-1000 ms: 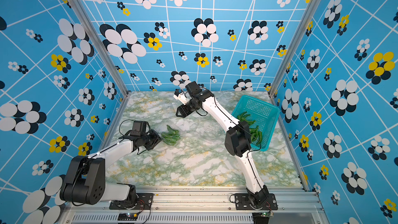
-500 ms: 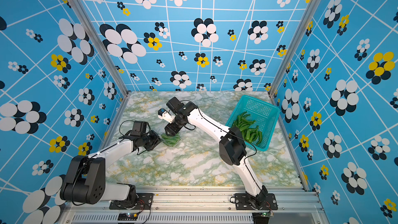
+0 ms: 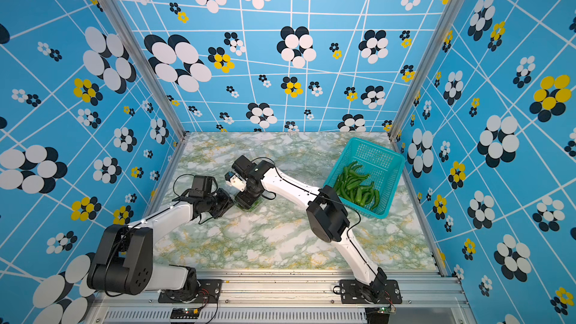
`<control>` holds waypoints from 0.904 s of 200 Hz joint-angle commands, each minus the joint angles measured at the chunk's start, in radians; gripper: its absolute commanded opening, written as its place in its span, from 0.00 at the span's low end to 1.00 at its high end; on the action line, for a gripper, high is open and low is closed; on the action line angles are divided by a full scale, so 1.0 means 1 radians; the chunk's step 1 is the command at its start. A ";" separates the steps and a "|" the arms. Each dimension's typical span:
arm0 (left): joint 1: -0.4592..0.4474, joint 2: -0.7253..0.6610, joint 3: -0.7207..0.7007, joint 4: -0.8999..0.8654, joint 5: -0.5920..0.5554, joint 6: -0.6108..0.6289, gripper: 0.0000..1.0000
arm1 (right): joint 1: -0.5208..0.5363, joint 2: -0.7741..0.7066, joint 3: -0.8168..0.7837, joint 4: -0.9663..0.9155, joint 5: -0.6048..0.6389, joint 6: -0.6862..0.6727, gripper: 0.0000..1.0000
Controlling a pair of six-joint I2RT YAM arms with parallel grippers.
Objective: Take small green peppers out of containers
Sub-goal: Open the packing box at the center of the board.
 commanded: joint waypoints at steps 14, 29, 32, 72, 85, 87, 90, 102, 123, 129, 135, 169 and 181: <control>-0.001 0.013 -0.024 0.040 0.025 0.002 0.12 | 0.020 0.040 -0.007 0.037 0.028 0.033 0.61; 0.001 0.017 -0.025 0.048 0.031 0.001 0.12 | 0.030 0.056 -0.001 0.036 0.066 0.038 0.61; 0.000 0.019 -0.024 0.050 0.032 0.002 0.12 | 0.032 0.059 0.002 0.035 0.070 0.040 0.61; 0.002 0.030 -0.022 0.068 0.044 0.000 0.12 | 0.045 0.075 -0.010 0.042 0.130 0.053 0.61; 0.003 0.035 -0.022 0.073 0.047 -0.001 0.11 | 0.046 0.075 -0.019 0.047 0.150 0.055 0.60; 0.003 0.034 -0.021 0.074 0.048 -0.001 0.12 | 0.045 0.075 -0.022 0.049 0.152 0.057 0.60; 0.004 0.036 -0.022 0.075 0.048 -0.001 0.11 | 0.044 0.075 -0.025 0.051 0.154 0.057 0.60; 0.003 0.037 -0.021 0.078 0.050 -0.001 0.12 | 0.045 0.079 -0.028 0.050 0.145 0.053 0.59; 0.005 0.038 -0.023 0.082 0.053 -0.002 0.12 | 0.046 0.087 -0.037 0.054 0.164 0.061 0.58; 0.005 0.038 -0.024 0.082 0.053 -0.003 0.11 | 0.046 0.087 -0.040 0.056 0.172 0.062 0.57; 0.006 0.036 -0.024 0.085 0.054 -0.002 0.11 | 0.048 0.086 -0.043 0.057 0.175 0.062 0.56; 0.011 0.036 -0.027 0.095 0.062 -0.007 0.12 | 0.054 0.086 -0.070 0.071 0.205 0.065 0.56; 0.011 0.036 -0.030 0.100 0.063 -0.008 0.11 | 0.060 0.086 -0.083 0.078 0.216 0.065 0.56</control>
